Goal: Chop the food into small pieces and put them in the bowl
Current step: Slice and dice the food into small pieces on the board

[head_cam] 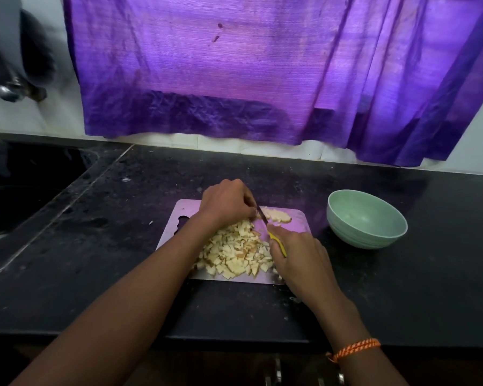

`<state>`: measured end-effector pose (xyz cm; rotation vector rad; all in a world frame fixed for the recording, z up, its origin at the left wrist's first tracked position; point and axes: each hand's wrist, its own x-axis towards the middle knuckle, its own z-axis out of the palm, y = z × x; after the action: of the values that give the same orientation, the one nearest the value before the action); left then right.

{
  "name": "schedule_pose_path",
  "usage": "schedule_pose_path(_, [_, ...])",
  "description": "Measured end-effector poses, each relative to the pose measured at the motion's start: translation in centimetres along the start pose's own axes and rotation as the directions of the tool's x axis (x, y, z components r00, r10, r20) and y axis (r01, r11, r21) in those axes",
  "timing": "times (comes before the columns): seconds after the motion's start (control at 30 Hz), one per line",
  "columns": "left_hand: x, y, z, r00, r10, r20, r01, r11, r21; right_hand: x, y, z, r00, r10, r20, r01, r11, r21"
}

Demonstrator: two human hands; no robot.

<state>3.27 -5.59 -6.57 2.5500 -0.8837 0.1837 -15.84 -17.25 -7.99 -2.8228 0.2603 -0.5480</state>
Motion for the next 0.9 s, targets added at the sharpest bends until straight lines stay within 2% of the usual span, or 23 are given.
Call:
schedule_pose_path(0.17, [-0.1,0.5,0.3,0.998,0.018,-0.054,-0.013,0.997,0.082,0.5,-0.1,-0.1,1.0,-0.006,0.025,0.005,1.0,0.015])
schedule_pose_path(0.4, [-0.1,0.7,0.5,0.998,0.008,-0.06,-0.004,0.997,0.079,-2.2,0.8,-0.6,1.0,0.004,0.003,-0.005,0.999,0.039])
schedule_pose_path(0.53, [-0.1,0.6,0.4,0.999,0.008,-0.054,-0.004,0.998,0.07,-3.6,0.9,-0.8,0.999,0.001,-0.033,0.001,0.998,0.058])
schedule_pose_path(0.67, [0.0,0.1,-0.2,1.0,-0.002,-0.022,0.002,1.0,0.02,-3.2,0.8,-0.8,0.992,0.05,-0.115,-0.03,0.985,0.171])
schedule_pose_path(0.8, [0.3,-0.5,-0.6,0.994,-0.077,-0.071,0.073,0.996,-0.049,-1.6,0.3,-0.5,0.995,0.027,-0.095,-0.015,0.993,0.121])
schedule_pose_path(0.9, [0.4,-0.7,-0.6,0.996,-0.08,-0.044,0.078,0.996,-0.048,-0.4,0.0,-0.3,0.997,-0.015,-0.07,0.02,0.997,0.073])
